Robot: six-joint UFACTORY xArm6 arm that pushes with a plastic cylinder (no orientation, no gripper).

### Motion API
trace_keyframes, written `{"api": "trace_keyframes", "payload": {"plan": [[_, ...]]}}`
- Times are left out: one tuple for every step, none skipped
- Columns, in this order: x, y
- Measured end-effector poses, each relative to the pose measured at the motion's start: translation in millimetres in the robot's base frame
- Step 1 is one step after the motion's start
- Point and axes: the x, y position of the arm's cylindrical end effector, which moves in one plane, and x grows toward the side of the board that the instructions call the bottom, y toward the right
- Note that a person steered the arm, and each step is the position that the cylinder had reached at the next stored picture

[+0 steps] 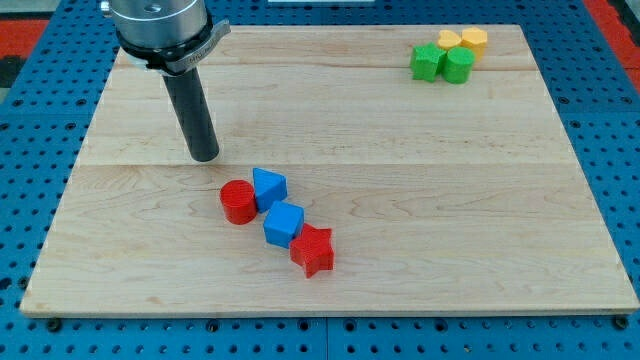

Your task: Slightly push the yellow blocks above the green blocks

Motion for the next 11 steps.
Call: {"api": "trace_keyframes", "payload": {"plan": [[3.5,-9.4],[14.2,4.6],[-14.8,111.2],[-41.3,251.1],[-101.4,362.9],[-183.0,425.8],[-238.8,384.1],[-225.9,297.9],[-206.7,232.7],[-214.5,211.4],[-214.8,175.3]]}}
